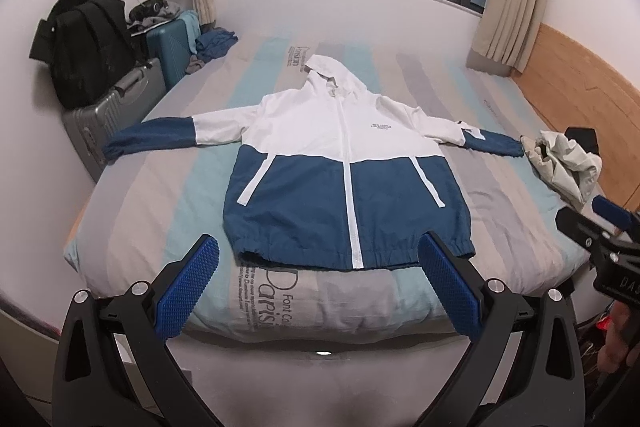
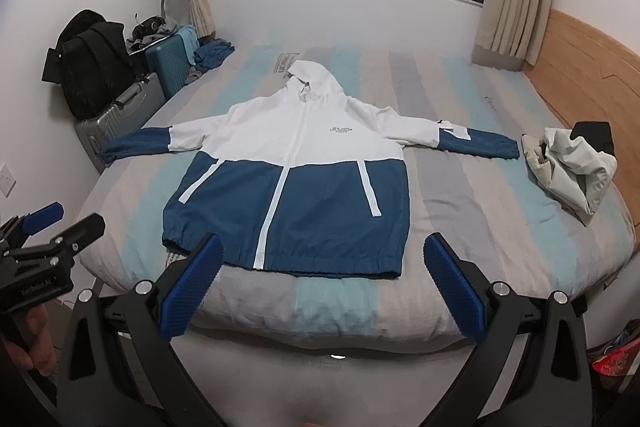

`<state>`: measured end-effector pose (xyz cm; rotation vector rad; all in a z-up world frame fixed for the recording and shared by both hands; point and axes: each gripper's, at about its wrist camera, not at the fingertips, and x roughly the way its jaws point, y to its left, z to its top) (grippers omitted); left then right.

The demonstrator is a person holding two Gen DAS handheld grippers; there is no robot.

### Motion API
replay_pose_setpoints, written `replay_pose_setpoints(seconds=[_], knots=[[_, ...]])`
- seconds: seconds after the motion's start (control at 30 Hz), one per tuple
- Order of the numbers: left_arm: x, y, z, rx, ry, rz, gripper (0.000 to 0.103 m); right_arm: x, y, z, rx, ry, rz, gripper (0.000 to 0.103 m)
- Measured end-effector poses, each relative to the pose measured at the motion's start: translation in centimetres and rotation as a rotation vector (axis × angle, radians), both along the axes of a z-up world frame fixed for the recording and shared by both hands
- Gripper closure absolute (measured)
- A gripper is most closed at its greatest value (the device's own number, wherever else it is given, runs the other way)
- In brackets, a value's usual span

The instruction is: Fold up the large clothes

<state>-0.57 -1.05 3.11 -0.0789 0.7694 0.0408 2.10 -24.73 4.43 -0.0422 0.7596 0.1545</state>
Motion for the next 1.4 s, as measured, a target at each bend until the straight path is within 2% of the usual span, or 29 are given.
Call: replay_pose_setpoints(seconds=[0.87, 1.0, 1.1, 1.23, 1.4], knots=[[1.0, 0.4, 0.2, -0.030, 0.004, -0.008, 0.006, 0.4, 0.5, -0.1, 0.003, 0.005, -0.018, 0.007], [2.9, 1.6, 0.3, -0.035, 0.009, -0.071, 0.006, 1.7, 0.8, 0.2, 0.077, 0.020, -0.001, 0.007], [5.1, 3.1, 0.5, -0.043, 0.009, -0.091, 0.006, 3.1, 1.5, 0.5, 0.082, 0.032, -0.022, 0.007], [8.4, 4.9, 0.6, -0.074, 0.048, -0.090, 0.006, 5.4, 2.1, 1.0, 0.063, 0.060, -0.060, 0.007], [13.5, 5.4, 0.4, -0.044, 0.069, -0.089, 0.006, 10.3, 1.2, 1.0, 0.071, 0.103, -0.111, 0.007]])
